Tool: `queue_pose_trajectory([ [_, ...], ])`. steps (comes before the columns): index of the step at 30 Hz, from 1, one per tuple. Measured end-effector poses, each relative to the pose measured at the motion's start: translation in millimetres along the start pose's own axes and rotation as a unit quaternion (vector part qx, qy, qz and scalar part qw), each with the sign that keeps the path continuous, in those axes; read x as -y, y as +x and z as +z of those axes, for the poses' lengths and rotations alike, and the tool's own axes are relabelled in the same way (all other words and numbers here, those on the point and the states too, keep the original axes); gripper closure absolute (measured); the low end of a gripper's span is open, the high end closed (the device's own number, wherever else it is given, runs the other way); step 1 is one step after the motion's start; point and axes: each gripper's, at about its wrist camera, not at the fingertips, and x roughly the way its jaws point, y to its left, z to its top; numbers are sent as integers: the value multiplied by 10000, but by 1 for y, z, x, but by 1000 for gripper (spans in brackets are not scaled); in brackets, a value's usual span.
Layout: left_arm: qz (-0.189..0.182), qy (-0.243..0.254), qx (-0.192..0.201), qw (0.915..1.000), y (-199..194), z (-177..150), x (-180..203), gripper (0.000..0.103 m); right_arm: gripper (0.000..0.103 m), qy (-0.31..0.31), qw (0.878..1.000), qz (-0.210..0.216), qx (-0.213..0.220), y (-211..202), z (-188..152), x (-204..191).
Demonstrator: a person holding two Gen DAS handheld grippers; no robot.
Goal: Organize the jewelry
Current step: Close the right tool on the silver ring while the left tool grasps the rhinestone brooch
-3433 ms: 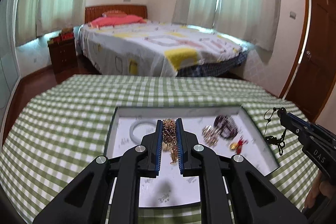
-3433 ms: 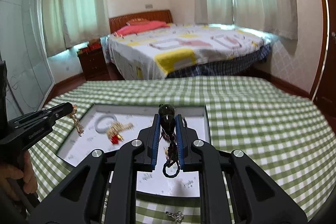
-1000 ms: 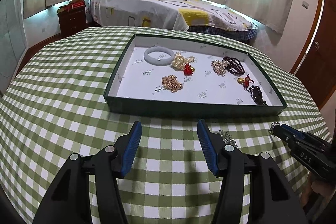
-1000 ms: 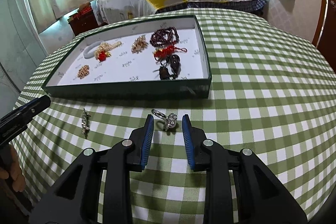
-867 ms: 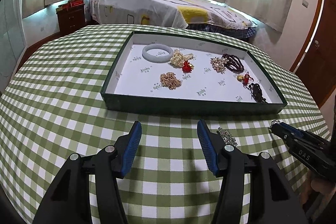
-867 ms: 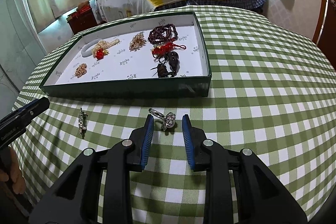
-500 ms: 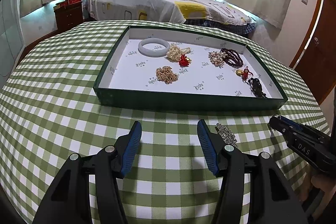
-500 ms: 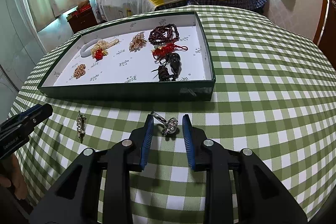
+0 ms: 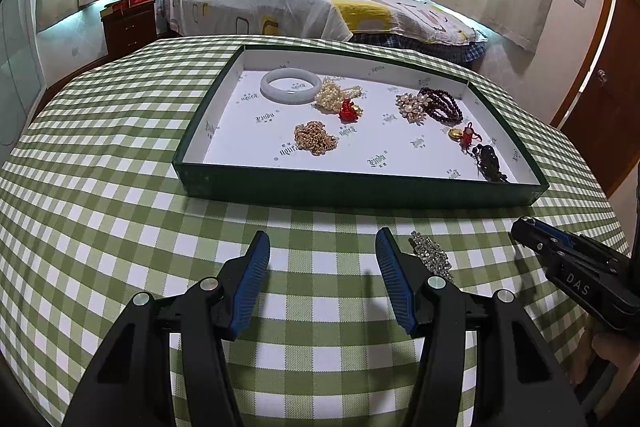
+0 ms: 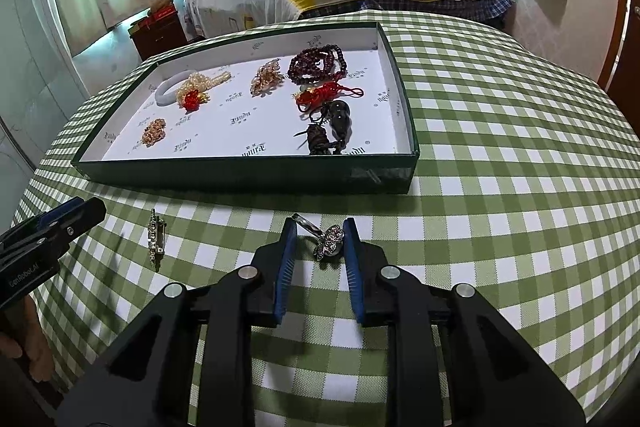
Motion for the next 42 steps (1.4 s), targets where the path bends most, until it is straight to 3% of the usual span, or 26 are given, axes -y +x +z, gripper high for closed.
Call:
queue_pose_trajectory([
  [17, -85, 23, -41, 10000, 2, -3, 5, 49, 80, 4, 10000, -2, 66, -8, -1, 1],
  [29, -376, 342, -83, 9987, 2, -6, 46, 49, 80, 163, 9998, -4, 138, -26, -10, 14],
  [37, -158, 649, -248, 9975, 18, -12, 60, 49, 80, 200, 9996, 31, 177, -31, -10, 18],
  [42, -161, 506, -267, 9982, 14, -13, 49, 49, 80, 191, 9997, 48, 158, -31, -11, 16],
])
